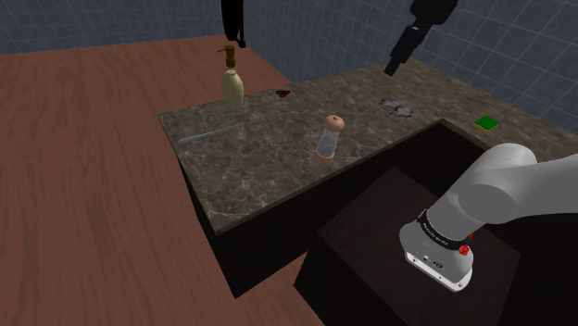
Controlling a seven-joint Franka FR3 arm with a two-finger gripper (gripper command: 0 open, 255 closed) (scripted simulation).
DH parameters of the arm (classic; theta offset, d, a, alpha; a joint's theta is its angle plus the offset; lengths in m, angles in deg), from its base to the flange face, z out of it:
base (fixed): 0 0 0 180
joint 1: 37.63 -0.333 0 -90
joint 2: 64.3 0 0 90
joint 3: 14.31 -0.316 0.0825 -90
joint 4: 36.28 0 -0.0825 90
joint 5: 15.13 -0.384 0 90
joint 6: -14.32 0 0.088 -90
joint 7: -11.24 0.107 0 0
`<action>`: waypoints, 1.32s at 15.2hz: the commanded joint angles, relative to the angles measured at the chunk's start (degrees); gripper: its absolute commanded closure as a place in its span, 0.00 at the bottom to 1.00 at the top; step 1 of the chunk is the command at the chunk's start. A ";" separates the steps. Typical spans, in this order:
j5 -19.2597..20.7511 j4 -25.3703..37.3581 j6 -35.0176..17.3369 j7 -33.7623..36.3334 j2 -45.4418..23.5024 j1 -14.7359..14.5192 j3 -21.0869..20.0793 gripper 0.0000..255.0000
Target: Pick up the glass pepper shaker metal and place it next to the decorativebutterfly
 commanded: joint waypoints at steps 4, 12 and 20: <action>-0.45 -3.97 -5.47 0.44 -2.13 0.15 -0.22 0.00; -1.65 -11.59 -20.76 1.48 -11.45 0.54 -0.97 0.00; -2.37 -14.91 -32.59 2.08 -21.02 0.75 -1.57 0.00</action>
